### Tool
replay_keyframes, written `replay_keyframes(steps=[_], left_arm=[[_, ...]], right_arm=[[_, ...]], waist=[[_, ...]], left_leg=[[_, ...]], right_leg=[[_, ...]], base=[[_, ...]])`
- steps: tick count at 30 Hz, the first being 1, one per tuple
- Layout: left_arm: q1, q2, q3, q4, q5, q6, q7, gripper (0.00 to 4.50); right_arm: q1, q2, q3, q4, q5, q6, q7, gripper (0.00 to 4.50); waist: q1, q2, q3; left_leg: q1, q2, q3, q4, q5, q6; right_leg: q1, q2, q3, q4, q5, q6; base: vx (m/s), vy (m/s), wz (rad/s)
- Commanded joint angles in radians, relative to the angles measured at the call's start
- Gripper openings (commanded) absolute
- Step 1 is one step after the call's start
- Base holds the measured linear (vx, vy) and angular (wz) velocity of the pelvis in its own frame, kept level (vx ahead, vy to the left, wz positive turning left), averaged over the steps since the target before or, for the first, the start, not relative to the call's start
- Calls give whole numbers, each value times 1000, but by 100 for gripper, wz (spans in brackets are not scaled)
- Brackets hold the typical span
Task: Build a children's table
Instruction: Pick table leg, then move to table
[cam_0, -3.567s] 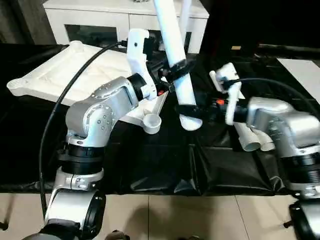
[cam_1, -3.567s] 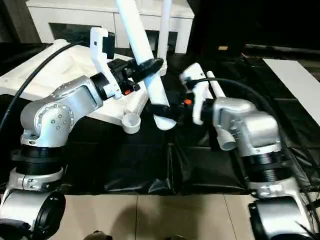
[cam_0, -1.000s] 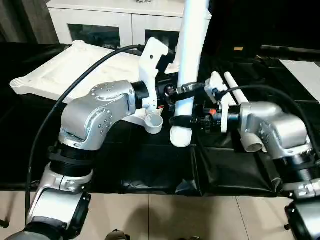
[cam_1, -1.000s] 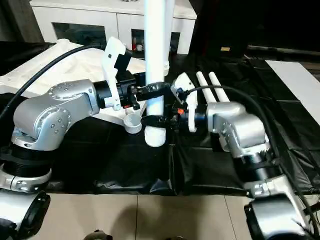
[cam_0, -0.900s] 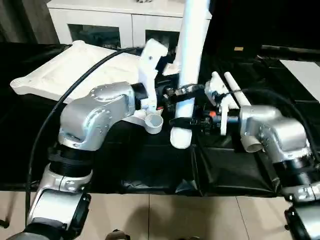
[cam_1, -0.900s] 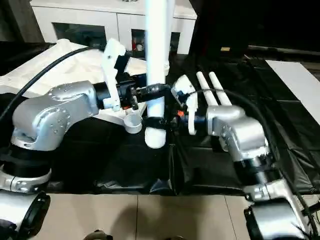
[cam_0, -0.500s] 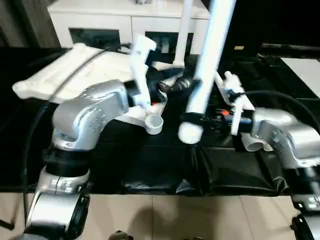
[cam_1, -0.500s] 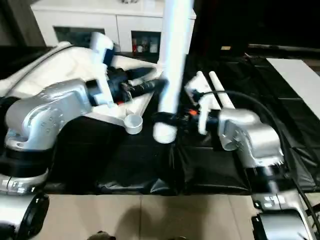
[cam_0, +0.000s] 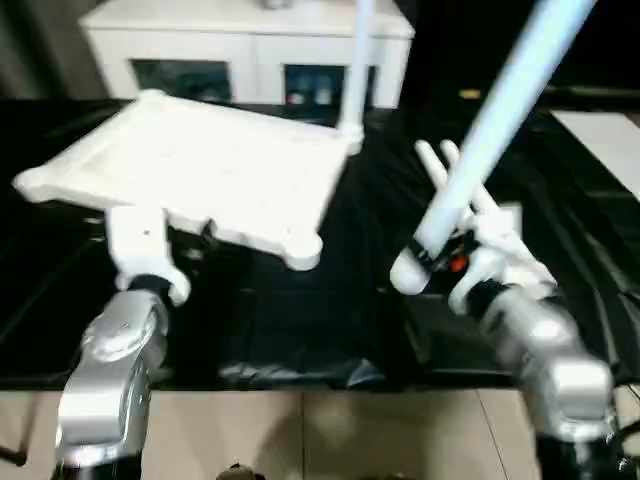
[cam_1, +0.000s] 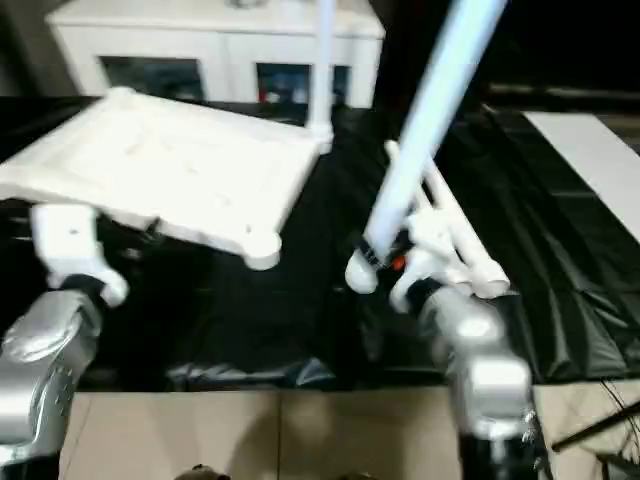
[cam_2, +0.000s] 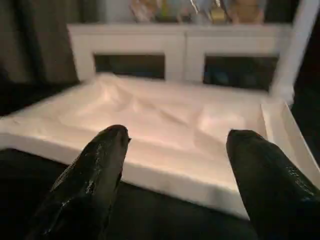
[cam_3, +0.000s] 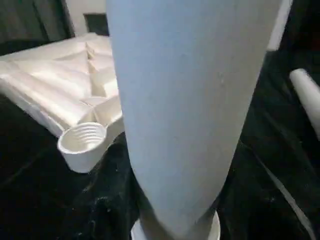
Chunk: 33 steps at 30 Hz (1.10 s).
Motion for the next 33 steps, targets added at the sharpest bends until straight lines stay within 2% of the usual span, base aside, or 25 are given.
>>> replay_keyframes(steps=[1,5,7,8,9,10,11,12,13,14,15,16,17,18,20,22,23,24,26,28,29,30,31,32,33], left_arm=[[-1,-18,-35,23,22,-41,35,355],[-25,-31,-77,57,48,-65,26,355],[-35,-30,-95,74,69,-76,21,355],[-43,-27,-106,92,74,-81,11,355],[-47,-26,-111,105,86,-93,14,355],[-47,-26,-111,107,85,-94,14,355],[-50,-33,-109,119,75,-102,11,355],[-50,-33,-109,119,75,-102,11,355],[-52,-29,-113,124,79,-108,8,355],[-56,-26,-118,134,84,-115,10,355],[-57,-28,-118,137,84,-114,13,355],[-58,-28,-118,138,92,-114,18,355],[-59,-28,-119,139,99,-115,22,355],[-57,-31,-117,136,96,-113,21,355],[-54,-33,-120,134,94,-110,20,355],[-52,-37,-122,135,95,-113,19,355],[-49,-39,-125,135,100,-113,21,355],[-48,-38,-127,135,102,-113,23,355],[-50,-36,-132,139,104,-114,25,355],[-51,-37,-131,140,105,-115,24,355],[-52,-38,-128,141,107,-115,21,355],[-53,-38,-127,141,107,-115,20,355],[-53,-38,-126,142,107,-115,18,355],[-54,-38,-126,144,107,-115,16,355],[-55,-38,-127,145,108,-116,13,355]], right_arm=[[0,14,5,-15,-34,-46,-24,186],[-24,13,2,7,-40,-76,-11,186],[-42,0,-2,28,-30,-88,-21,186],[-55,-11,-5,37,-28,-98,-21,186],[-60,-14,-7,46,-32,-105,-20,186],[-61,-14,-7,47,-32,-106,-20,186],[-64,-17,-6,55,-44,-115,-17,186],[-64,-17,-6,55,-44,-115,-17,186],[-66,-17,-8,57,-47,-118,-16,186],[-70,-18,-11,64,-48,-121,-10,186],[-71,-18,-11,67,-46,-122,-6,186],[-70,-21,-6,68,-43,-124,2,186],[-69,-23,-3,70,-41,-126,7,186],[-65,-24,0,66,-39,-124,10,186],[-57,-27,13,66,-32,-120,15,186],[-54,-31,22,71,-33,-121,20,186],[-53,-31,28,77,-33,-119,27,186],[-53,-30,28,78,-31,-115,29,186],[-48,-25,29,81,-29,-104,32,186],[-46,-24,31,84,-31,-106,32,186],[-46,-22,30,86,-30,-110,27,186],[-45,-21,29,87,-29,-111,25,186],[-46,-17,23,88,-23,-111,20,186],[-48,-18,21,89,-23,-116,17,186],[-50,-15,10,89,-14,-113,10,186]], waist=[[-8,4,-54],[-26,14,-40],[-50,39,-16],[-16,49,-20],[15,52,-16],[8,26,-20],[-1,-30,-8],[9,-34,-11],[14,-21,-23],[15,-27,-35],[17,8,-53],[2,36,-68],[-37,43,-58],[-59,61,-65],[-80,47,-71],[-80,36,-61],[-35,-9,-85],[-10,-11,-84],[-4,14,-83],[-12,41,-86],[-68,74,-85],[-98,71,-104],[-91,66,-102],[-75,48,-80],[-77,41,-72]], left_leg=[[24,5,-11,-82,-448,-23],[69,3,-24,-86,-638,-33],[110,26,-38,-114,-840,-26],[-7,71,-35,-198,-965,-28],[27,69,6,-216,-1005,-6],[53,81,4,-197,-953,19],[134,-11,22,17,-692,-17],[84,-28,3,124,-461,41],[-3,-25,-34,148,-177,70],[-46,-2,-46,92,-186,85],[-22,1,-40,27,-180,99],[46,11,-31,-12,-200,72],[71,52,-88,-71,-349,87],[137,82,-126,-92,-464,110],[167,90,-151,-92,-405,232],[145,63,-128,-82,-346,306],[-15,-57,-28,11,-195,283],[-60,-56,-35,52,-105,259],[-105,-57,-61,26,55,338],[-75,-51,-75,2,73,357],[116,-23,-219,-38,86,563],[200,26,-324,-27,192,700],[192,29,-338,-23,248,706],[138,14,-315,-44,221,608],[124,41,-247,-54,142,523]], right_leg=[[24,-37,18,-111,-568,-10],[23,-25,-14,-145,-713,38],[44,20,-96,-167,-693,45],[174,-3,-62,115,-361,-18],[139,7,-43,137,-297,-36],[136,-11,12,139,-414,-24],[23,-97,53,-129,-1062,-9],[55,-188,45,-170,-1219,-4],[132,-225,54,-162,-1205,-4],[178,-203,37,-128,-1014,-47],[195,-148,-13,-113,-758,-107],[162,-91,-23,-93,-619,-130],[119,-20,-42,-21,-425,-150],[81,-14,-39,21,-279,-165],[48,-22,-20,51,-148,-136],[53,-40,-3,30,-104,-135],[222,-93,73,-54,26,-184],[254,-136,109,-82,0,-185],[274,-110,-14,-94,6,-82],[264,-88,-45,-92,-11,-51],[132,50,-101,27,-196,-16],[34,49,-55,113,-347,0],[9,40,-31,132,-337,6],[-9,25,28,160,-234,64],[-13,11,46,155,-163,67]], base=[[0,0,0],[0,0,0],[-41,12,-7],[-82,24,-15],[-53,-13,-5],[55,-98,-2],[55,-98,-2],[79,-69,-17],[91,25,2],[91,25,2],[96,35,37],[41,16,28],[41,16,28],[68,17,7],[120,16,5],[104,-14,2],[84,-15,2],[83,-12,7],[110,-13,13],[147,-5,45],[179,-12,55],[185,-34,56],[101,-40,55],[101,-40,55],[66,-40,50]])
